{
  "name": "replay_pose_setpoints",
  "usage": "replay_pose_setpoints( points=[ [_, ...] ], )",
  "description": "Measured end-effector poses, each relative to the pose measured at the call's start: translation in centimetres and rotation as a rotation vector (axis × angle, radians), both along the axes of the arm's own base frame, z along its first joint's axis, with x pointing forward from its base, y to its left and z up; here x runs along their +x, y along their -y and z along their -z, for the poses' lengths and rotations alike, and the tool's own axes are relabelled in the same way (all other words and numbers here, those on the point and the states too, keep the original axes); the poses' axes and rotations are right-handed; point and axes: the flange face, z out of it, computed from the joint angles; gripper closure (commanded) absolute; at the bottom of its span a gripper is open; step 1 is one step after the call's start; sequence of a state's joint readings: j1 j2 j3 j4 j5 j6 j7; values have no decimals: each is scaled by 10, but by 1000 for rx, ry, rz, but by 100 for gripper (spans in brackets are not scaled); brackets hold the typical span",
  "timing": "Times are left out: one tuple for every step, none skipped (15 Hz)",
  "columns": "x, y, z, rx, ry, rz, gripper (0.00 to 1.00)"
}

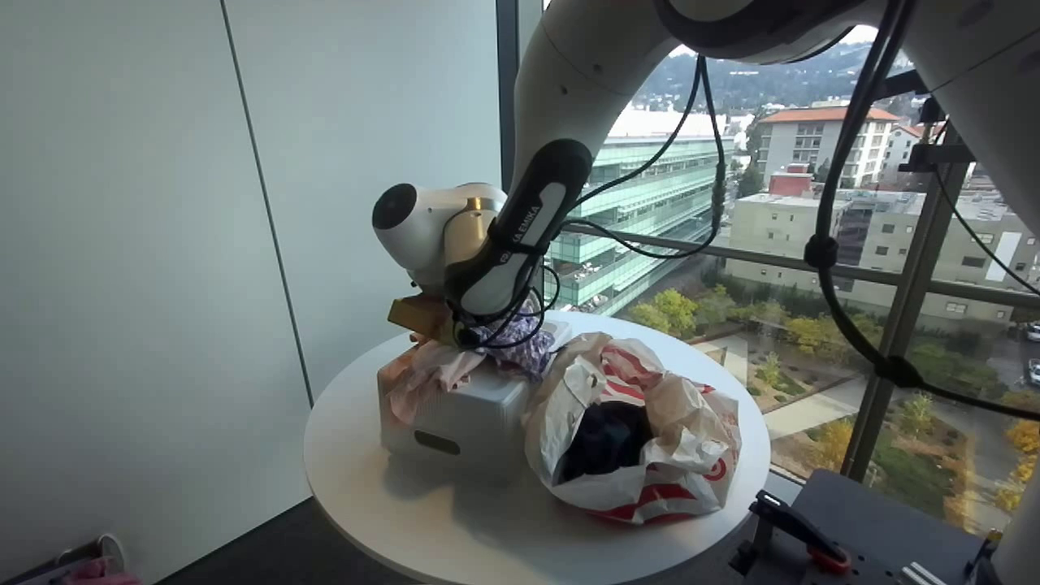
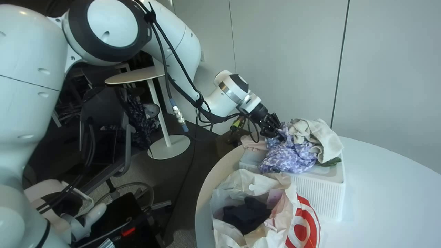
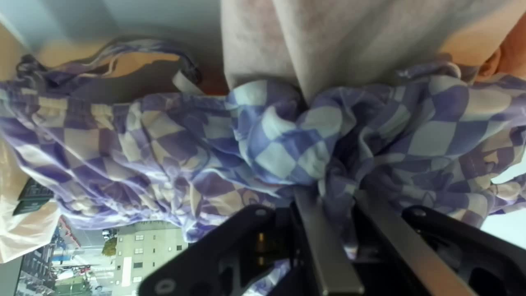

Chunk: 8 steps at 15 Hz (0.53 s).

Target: Put the blue and purple clothes in the plastic bag

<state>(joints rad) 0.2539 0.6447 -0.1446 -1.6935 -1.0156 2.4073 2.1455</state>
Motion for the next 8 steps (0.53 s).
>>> replay_pose_setpoints(
  points=[
    [1,0,-6,-4,6,6,99],
    [3,0,-13,-9,14,14,97],
    [4,1,-21,-14,25,20,97],
    [5,1,-30,-17,35,28,97],
    [6,1,-40,-18,45,33,97],
    [6,-1,-52,-19,58,38,97],
    [7,-4,-64,-16,71,43,97],
    [6,-7,-77,-5,80,49,97]
  ],
)
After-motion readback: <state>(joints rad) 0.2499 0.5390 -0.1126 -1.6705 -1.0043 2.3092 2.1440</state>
